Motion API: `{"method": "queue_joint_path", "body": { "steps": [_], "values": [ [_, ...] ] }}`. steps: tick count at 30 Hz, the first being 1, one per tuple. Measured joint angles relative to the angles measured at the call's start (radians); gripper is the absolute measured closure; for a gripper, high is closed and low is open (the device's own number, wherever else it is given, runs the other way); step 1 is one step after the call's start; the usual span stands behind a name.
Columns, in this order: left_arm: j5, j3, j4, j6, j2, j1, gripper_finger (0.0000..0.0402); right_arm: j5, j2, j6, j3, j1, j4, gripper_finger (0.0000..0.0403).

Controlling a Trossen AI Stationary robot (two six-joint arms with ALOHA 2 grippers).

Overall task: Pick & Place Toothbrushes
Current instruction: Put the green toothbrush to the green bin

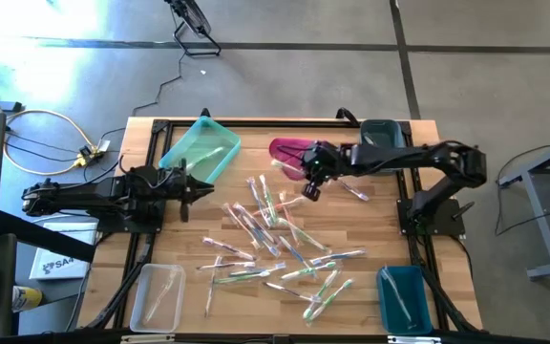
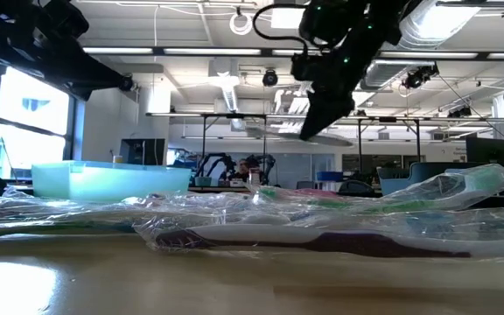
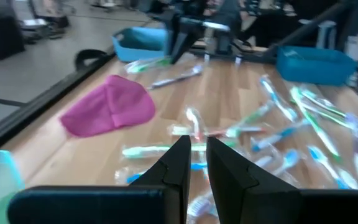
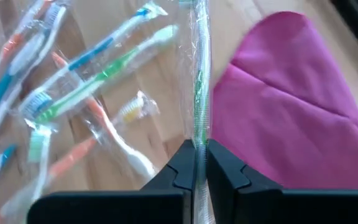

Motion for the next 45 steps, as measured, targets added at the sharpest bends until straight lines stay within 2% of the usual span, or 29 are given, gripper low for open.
{"method": "queue_joint_path", "body": {
  "steps": [5, 13, 19, 23, 25, 28, 33, 37, 45],
  "values": [
    [-0.037, 0.000, 0.016, 0.000, 0.000, 0.000, 0.0352, 0.020, -0.072, 0.046, -0.060, 0.008, -0.032, 0.0390],
    [-0.070, 0.000, 0.054, 0.003, 0.011, 0.000, 0.0352, 0.128, -0.157, 0.183, -0.230, 0.048, 0.011, 0.0390],
    [-0.085, 0.000, 0.111, 0.004, 0.076, 0.000, 0.0352, 0.146, -0.193, 0.237, -0.353, 0.090, 0.226, 0.0390],
    [-0.085, 0.000, 0.146, 0.003, 0.141, 0.000, 0.0352, 0.165, -0.192, 0.244, -0.442, 0.106, 0.447, 0.0390],
    [-0.085, 0.000, 0.167, 0.003, 0.180, 0.000, 0.0352, 0.167, -0.186, 0.239, -0.488, 0.108, 0.631, 0.0390],
    [-0.085, 0.000, 0.219, 0.003, 0.248, 0.000, 0.0352, 0.141, -0.186, 0.190, -0.543, 0.102, 0.853, 0.0390],
    [-0.085, 0.000, 0.372, 0.019, 0.367, 0.000, 0.0352, -0.014, -0.186, 0.083, -0.550, 0.067, 1.070, 0.0390],
    [-0.064, 0.000, 0.527, 0.083, 0.464, 0.000, 0.0352, -0.120, -0.186, 0.039, -0.550, 0.043, 1.108, 0.0390],
    [-0.062, 0.000, 0.776, 0.161, 0.616, 0.001, 0.0352, -0.124, -0.185, 0.012, -0.550, 0.046, 1.070, 0.0390]
  ]
}}
